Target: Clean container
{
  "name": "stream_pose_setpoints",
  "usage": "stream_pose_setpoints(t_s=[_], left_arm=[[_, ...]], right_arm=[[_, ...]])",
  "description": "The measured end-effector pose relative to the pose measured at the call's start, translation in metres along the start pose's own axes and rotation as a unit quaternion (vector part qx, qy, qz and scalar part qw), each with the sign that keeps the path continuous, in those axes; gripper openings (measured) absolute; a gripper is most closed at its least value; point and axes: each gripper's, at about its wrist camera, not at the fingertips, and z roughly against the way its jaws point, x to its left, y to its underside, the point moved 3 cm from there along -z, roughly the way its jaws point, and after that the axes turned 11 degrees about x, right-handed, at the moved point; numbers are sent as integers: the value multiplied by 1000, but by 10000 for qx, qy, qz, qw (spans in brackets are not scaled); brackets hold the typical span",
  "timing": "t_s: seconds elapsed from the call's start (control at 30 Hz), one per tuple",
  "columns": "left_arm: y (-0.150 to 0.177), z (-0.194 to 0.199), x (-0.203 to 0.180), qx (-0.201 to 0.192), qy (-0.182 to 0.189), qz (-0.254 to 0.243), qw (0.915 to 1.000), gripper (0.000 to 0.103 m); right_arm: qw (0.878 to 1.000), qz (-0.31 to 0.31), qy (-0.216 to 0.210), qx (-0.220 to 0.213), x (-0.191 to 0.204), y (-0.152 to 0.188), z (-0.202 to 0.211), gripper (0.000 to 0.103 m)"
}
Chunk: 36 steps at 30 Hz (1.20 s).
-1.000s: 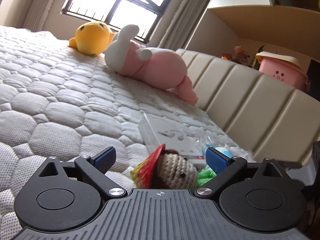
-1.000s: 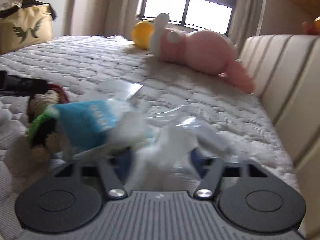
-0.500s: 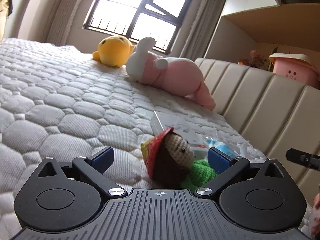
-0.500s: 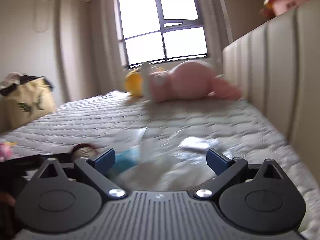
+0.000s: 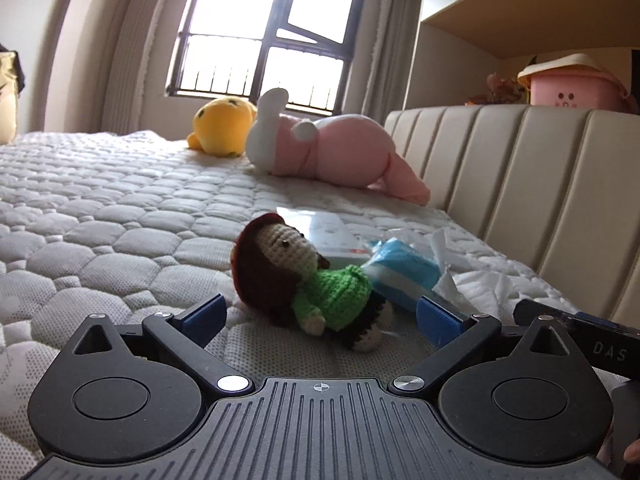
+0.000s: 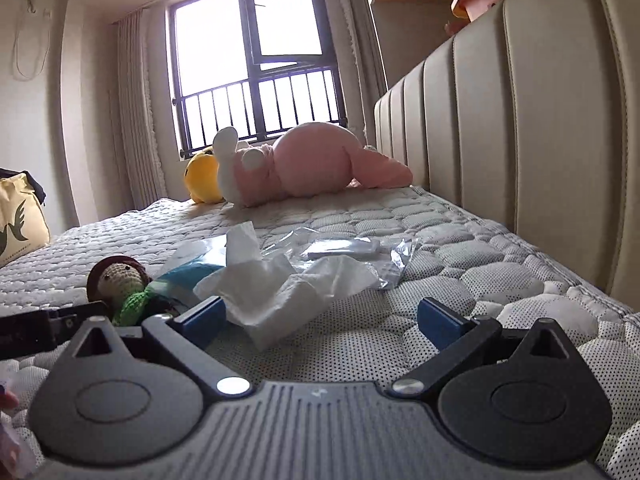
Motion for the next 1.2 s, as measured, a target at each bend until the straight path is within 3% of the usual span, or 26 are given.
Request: stream_pose_setpoints(t_s=[0.13,0.23,0.4,0.57,1.2], left_arm=[[14,-15,-16,397,-269,-298,9984,103],[19,-17,-24,345,-550,-616,9960,103],[14,-8,-10,179,-327,-213,9991,103],[14,-9,-10,208,-449,-250,9985,103],[16,-14,-9,304,-676,-320,9967,103]], right_arm=[[9998,-78,29,183,-3,5,-11,103],[9998,-113,61,-124,0,15,2,103],[9990,151,312,-266,9,19,6,103],[9979,429,377,-302,18,20,7,103],[9988,190,277,-351,11,22,8,103]])
